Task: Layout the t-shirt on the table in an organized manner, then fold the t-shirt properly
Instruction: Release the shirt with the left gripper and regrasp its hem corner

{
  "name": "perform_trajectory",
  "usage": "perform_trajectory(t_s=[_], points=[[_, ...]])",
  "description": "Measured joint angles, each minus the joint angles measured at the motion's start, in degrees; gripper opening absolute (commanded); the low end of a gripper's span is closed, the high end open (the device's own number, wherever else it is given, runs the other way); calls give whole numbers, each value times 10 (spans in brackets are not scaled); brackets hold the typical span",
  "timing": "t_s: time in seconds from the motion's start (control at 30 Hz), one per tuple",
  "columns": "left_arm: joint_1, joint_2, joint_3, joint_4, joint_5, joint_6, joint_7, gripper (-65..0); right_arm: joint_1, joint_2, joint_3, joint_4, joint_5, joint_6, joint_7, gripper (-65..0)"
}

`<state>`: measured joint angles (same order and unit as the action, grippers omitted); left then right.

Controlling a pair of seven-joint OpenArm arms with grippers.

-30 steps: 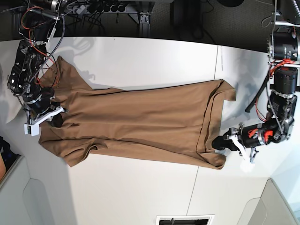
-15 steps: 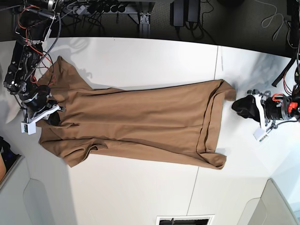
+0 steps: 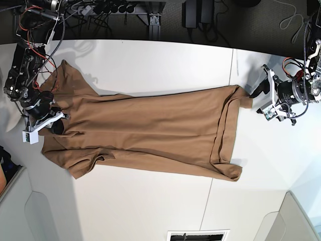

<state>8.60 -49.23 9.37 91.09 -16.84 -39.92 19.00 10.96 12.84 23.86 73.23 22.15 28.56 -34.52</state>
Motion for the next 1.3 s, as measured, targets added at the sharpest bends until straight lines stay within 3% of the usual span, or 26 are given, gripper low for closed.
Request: perform_trajectory(t_s=[0.43,0.67,0.87,0.93,1.1,1.2,1.3], points=[[36,0,12,0,120,0,-119,-316,0,0,0,0,12,0,0,-650],[29,17,86,3,148,1,-135,-316,0,0,0,0,14,0,-7,-650],[28,35,92,3,147,1,-137,-321,-13,0,0,7,23,5,-36,-650],[28,35,92,3,148,1,-137,-364,-33,-1,5,25,45,10,-42,-650],[30,37,94,3,151,1,-136,-650,-96,-1,40,124,74,10,-64,-650],[30,37,93,3,136,1,-129,-650,-138,0,68,188,89,11,-94,-650],[30,33,81,3,73,1,-103,-650,-176,0,89,212,100,11,-123,-650]])
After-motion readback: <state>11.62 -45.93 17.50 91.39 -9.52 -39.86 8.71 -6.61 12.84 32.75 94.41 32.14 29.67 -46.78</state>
